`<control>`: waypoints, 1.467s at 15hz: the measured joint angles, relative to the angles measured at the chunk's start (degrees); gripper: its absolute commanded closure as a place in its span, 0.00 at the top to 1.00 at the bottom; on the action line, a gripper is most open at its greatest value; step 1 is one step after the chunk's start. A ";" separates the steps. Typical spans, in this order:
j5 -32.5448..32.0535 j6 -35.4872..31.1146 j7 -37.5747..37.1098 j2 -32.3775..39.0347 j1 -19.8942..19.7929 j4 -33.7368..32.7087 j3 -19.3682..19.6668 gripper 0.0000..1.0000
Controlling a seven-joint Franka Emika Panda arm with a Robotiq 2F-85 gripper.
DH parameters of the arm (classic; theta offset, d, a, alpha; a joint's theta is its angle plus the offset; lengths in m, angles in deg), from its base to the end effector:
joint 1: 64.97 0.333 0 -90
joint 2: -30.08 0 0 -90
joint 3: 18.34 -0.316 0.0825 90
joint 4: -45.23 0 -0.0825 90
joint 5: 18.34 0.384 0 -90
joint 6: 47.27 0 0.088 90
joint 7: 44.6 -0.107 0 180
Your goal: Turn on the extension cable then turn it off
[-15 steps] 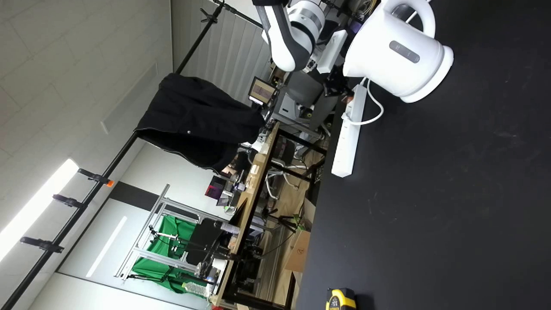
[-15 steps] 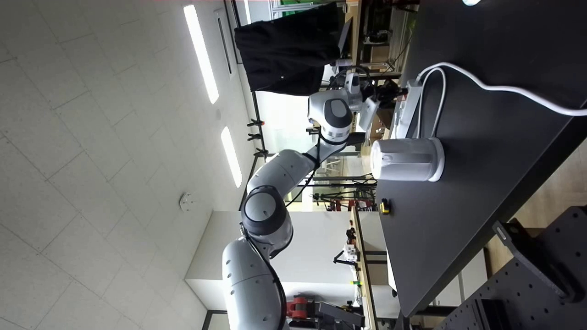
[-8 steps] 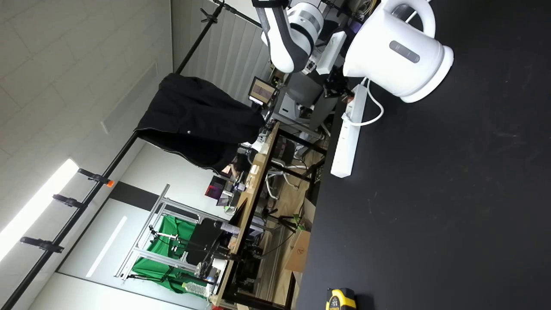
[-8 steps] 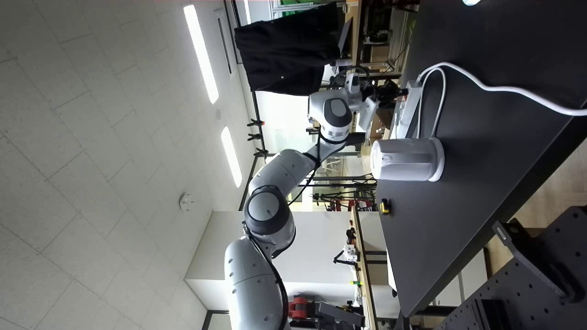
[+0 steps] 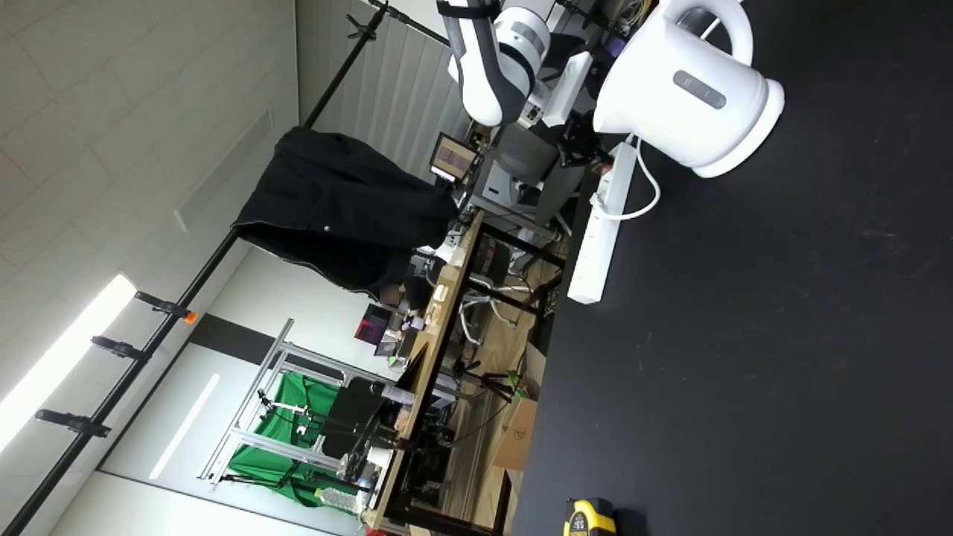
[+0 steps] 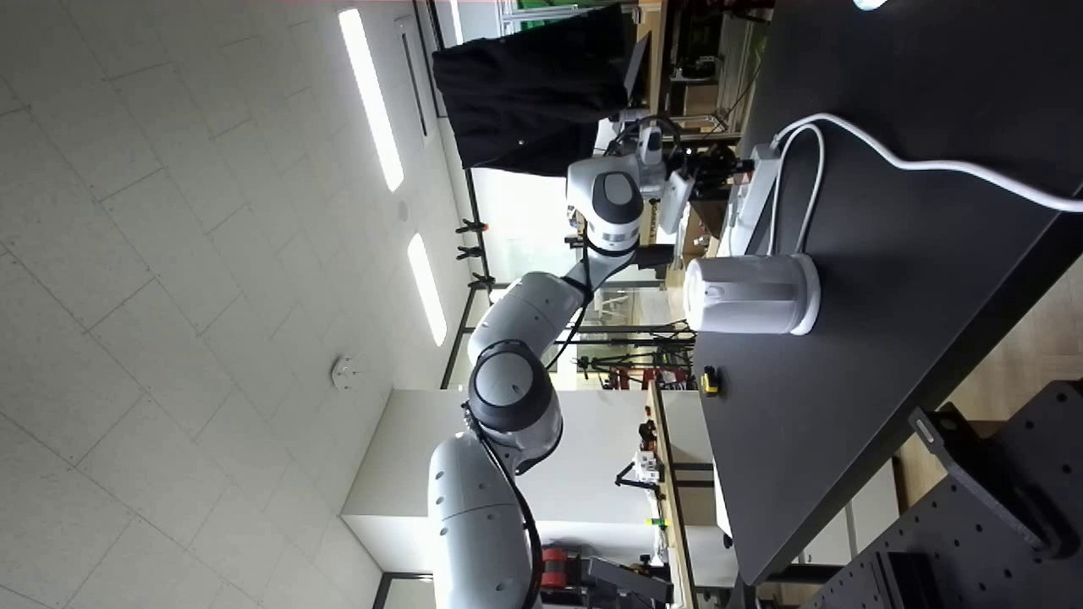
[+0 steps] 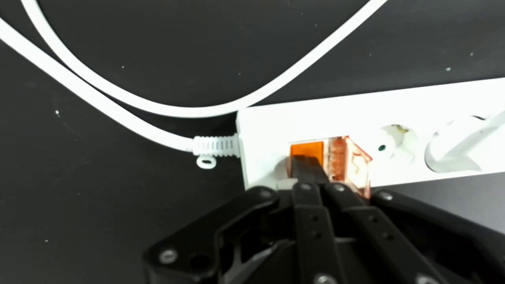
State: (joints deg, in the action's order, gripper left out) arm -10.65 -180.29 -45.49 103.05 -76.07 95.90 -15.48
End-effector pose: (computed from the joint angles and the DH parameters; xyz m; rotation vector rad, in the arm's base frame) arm 0.7772 -0.1726 0.1119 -3.0533 0.4669 -0.2639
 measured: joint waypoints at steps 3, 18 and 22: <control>0.01 2.97 -0.07 1.22 -0.28 -2.74 0.01 0.00; 1.89 31.00 -1.62 6.71 -5.39 -16.47 -2.01 0.00; 2.78 35.47 -4.64 7.88 -6.50 -18.67 -2.29 0.00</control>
State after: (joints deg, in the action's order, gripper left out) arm -7.87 -144.82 -50.13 110.93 -82.57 77.23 -17.77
